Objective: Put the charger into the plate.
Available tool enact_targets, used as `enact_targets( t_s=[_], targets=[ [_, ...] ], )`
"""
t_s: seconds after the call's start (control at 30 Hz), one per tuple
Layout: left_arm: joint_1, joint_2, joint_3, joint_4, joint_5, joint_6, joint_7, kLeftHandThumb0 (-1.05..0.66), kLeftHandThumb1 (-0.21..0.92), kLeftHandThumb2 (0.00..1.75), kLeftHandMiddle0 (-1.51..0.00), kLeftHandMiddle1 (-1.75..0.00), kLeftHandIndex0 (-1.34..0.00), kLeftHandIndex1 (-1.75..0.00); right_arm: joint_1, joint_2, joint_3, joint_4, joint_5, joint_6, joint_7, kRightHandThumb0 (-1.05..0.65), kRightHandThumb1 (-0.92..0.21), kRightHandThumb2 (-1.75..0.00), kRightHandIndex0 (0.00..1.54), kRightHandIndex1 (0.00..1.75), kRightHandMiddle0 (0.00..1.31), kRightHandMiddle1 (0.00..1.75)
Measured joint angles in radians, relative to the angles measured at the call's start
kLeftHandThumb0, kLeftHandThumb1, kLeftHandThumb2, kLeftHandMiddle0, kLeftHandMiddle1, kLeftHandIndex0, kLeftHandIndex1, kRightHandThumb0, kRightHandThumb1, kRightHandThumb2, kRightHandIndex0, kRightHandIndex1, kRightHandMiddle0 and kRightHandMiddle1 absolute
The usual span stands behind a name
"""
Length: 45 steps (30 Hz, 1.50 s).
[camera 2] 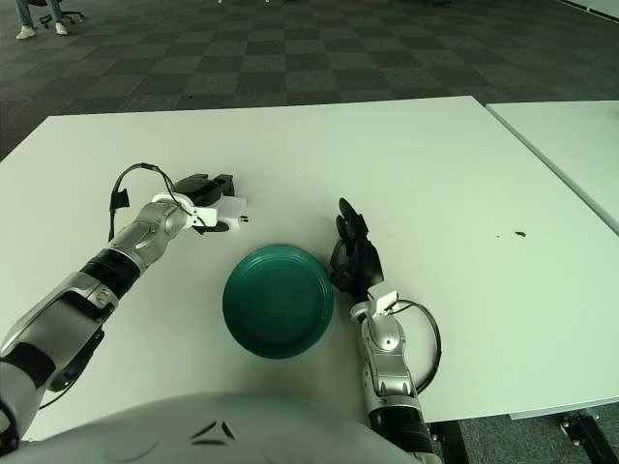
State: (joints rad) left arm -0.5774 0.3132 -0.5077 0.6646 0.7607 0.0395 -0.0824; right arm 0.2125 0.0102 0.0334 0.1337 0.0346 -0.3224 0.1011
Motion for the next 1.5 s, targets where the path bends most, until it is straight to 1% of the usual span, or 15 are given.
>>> enact_targets(
  t_s=[0.17, 0.3, 0.57, 0.87, 0.93, 1.13, 1.33, 1.5],
  targets=[
    [0.010, -0.031, 0.020, 0.008, -0.012, 0.048, 0.055, -0.47, 0.31, 1.31, -0.89, -1.75, -0.61, -1.75, -0.002, 0.000, -0.005, 0.003, 0.025, 0.000, 0.020, -1.00, -0.92, -0.98, 0.07, 0.00, 0.00, 0.16],
    [0.013, -0.045, 0.030, 0.019, -0.025, 0.058, 0.087, -0.49, 0.28, 1.36, -0.96, -1.75, -0.64, -1.75, -0.005, 0.000, -0.007, 0.007, 0.034, 0.000, 0.031, -1.00, -0.92, -0.98, 0.07, 0.00, 0.00, 0.16],
    [0.018, -0.053, 0.033, 0.023, -0.050, 0.054, 0.101, -0.50, 0.24, 1.41, -1.04, -1.75, -0.67, -1.75, -0.006, 0.001, -0.009, 0.008, 0.039, 0.000, 0.040, -0.99, -0.92, -0.97, 0.06, 0.00, 0.00, 0.16],
    [0.046, -0.046, 0.037, -0.026, -0.062, 0.022, 0.120, -0.51, 0.24, 1.41, -1.11, -1.75, -0.67, -1.75, -0.008, 0.003, -0.013, 0.009, 0.039, 0.000, 0.032, -0.98, -0.92, -0.97, 0.07, 0.00, 0.00, 0.20],
    [0.058, -0.040, 0.043, -0.068, -0.070, 0.024, 0.114, -0.51, 0.24, 1.40, -1.12, -1.75, -0.67, -1.75, -0.009, 0.003, -0.012, 0.009, 0.037, 0.000, 0.030, -0.98, -0.92, -0.97, 0.07, 0.00, 0.00, 0.20],
    [0.102, -0.023, 0.091, -0.295, -0.109, 0.052, 0.039, -0.50, 0.24, 1.40, -1.16, -1.75, -0.67, -1.75, -0.013, 0.004, -0.011, 0.008, 0.033, -0.001, 0.022, -0.98, -0.92, -0.97, 0.08, 0.00, 0.00, 0.22],
    [0.156, -0.004, 0.161, -0.544, -0.181, 0.060, -0.036, -0.51, 0.22, 1.43, -1.19, -1.75, -0.69, -1.75, -0.017, 0.008, -0.011, 0.010, 0.037, 0.005, 0.020, -0.98, -0.92, -0.97, 0.07, 0.00, 0.00, 0.24],
    [0.209, 0.005, 0.197, -0.694, -0.230, 0.063, -0.089, -0.52, 0.21, 1.45, -1.20, -1.75, -0.70, -1.75, -0.018, 0.012, -0.014, 0.010, 0.050, 0.015, 0.020, -0.97, -0.92, -0.96, 0.08, 0.01, 0.00, 0.25]
  ],
)
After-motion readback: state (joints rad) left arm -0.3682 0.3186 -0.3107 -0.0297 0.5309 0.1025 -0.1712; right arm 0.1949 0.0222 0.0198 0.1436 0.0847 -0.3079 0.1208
